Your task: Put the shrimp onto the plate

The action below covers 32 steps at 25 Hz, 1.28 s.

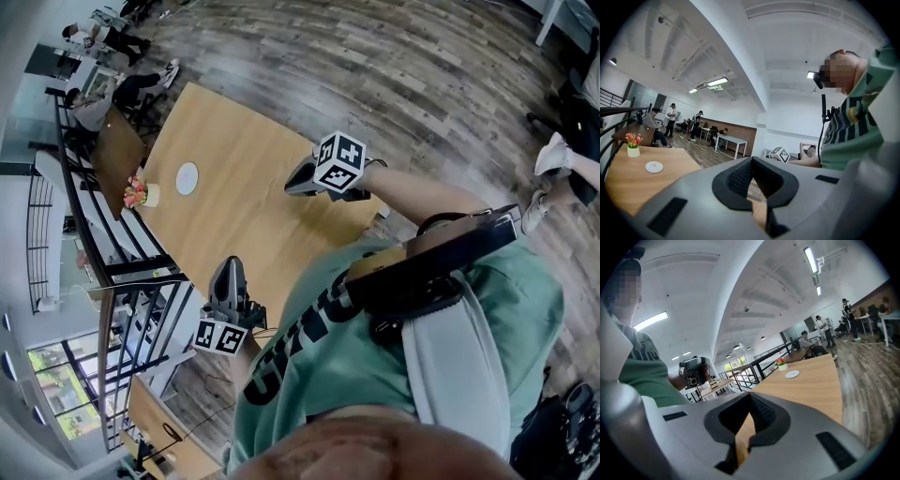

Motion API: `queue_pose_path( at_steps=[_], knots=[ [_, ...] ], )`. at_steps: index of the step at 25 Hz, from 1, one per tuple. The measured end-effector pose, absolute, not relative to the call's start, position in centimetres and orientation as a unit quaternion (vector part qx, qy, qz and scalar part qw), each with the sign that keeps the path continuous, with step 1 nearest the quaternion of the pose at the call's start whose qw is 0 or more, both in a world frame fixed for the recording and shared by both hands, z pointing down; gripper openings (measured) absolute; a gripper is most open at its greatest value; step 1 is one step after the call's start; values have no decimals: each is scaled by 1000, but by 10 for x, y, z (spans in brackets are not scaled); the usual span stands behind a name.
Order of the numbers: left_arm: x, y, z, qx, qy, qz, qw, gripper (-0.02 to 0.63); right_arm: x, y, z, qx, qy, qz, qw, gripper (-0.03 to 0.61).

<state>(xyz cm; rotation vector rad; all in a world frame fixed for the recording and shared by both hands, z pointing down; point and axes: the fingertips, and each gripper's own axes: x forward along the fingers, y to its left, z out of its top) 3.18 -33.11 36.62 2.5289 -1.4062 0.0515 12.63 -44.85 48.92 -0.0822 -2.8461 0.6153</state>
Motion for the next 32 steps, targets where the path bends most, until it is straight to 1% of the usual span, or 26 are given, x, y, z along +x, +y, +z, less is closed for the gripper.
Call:
queue_pose_path(
  at_steps=[4, 9, 12, 17, 22, 26, 32],
  knots=[
    [20, -318, 366, 866, -484, 21, 122, -5, 112, -435, 490, -37, -970, 216, 109, 9],
    [-21, -289, 369, 867, -485, -1, 112, -5, 74, -410, 484, -36, -970, 212, 111, 9],
    [-61, -258, 372, 867, -487, -12, 105, -5, 36, -386, 476, -30, -971, 209, 115, 9],
    [-147, -203, 369, 862, -498, -15, 94, -5, -44, -334, 446, -32, -974, 201, 101, 9],
    [-203, -171, 376, 862, -497, -18, 92, -5, -90, -306, 428, -23, -973, 208, 95, 9],
    [-213, -162, 377, 862, -497, -30, 95, -5, -98, -298, 421, -19, -975, 199, 92, 9],
    [-193, -171, 376, 854, -508, -44, 100, -6, -79, -313, 408, -24, -981, 173, 90, 8]
  ],
)
